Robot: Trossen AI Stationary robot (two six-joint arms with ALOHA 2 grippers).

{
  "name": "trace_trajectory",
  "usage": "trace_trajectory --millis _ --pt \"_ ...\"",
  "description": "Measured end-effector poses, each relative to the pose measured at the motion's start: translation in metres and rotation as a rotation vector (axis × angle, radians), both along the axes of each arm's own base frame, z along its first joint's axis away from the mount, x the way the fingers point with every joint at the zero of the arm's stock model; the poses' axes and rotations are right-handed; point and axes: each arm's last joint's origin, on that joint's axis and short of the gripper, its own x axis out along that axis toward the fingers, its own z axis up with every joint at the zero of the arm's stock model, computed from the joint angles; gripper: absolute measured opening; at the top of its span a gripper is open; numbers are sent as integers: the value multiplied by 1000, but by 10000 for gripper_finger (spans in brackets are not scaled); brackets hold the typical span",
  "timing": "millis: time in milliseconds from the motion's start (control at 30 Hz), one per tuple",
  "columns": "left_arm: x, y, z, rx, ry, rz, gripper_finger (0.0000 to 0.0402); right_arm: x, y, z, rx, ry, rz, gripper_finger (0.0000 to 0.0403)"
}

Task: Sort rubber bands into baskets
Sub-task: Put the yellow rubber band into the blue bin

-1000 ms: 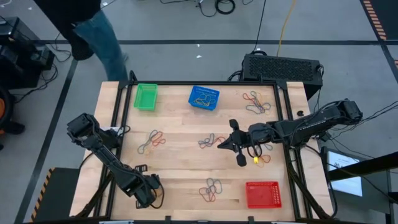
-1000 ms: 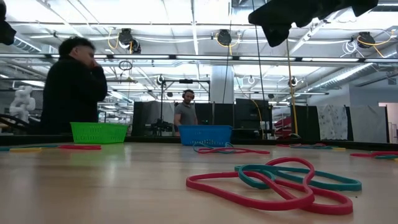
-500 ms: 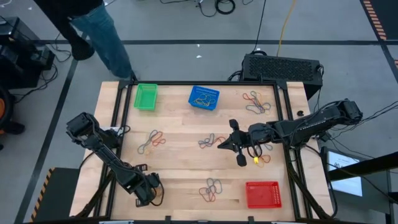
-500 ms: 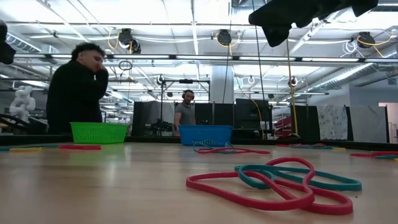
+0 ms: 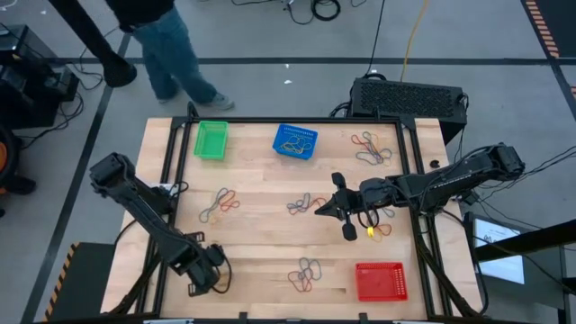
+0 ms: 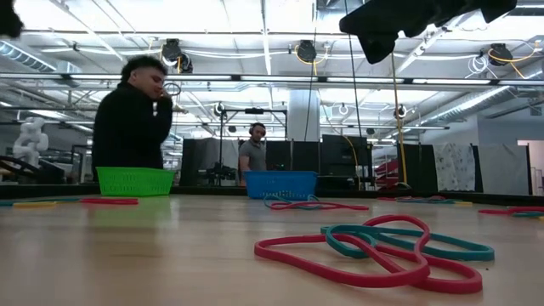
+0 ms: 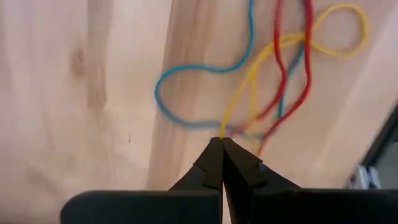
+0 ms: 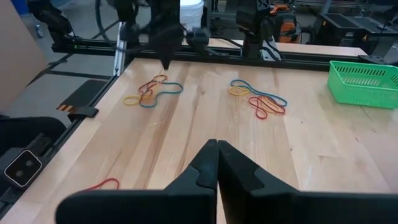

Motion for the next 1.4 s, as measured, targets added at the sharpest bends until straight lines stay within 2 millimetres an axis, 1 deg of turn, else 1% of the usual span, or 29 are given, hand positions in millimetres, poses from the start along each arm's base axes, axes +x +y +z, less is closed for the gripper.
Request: trace_trajectory --millis 100,267,700,967,1100,1267,1400 --pt "-1 3 18 2 -25 22 2 0 0 0 0 -1 0 0" --pt "-2 4 35 -1 -56 38 1 0 0 0 0 -1 0 0" --pt "0 7 69 108 -107 46 0 0 0 0 0 0 0 0" --pt "-1 12 98 183 -142 51 0 0 0 0 1 0 0 0" --pt "-4 16 106 235 -127 48 0 0 0 0 3 1 0 0" --pt "-4 23 107 304 -122 45 0 0 0 0 3 6 1 0" --pt "3 29 108 405 -230 -21 0 -1 0 -2 -26 20 10 0"
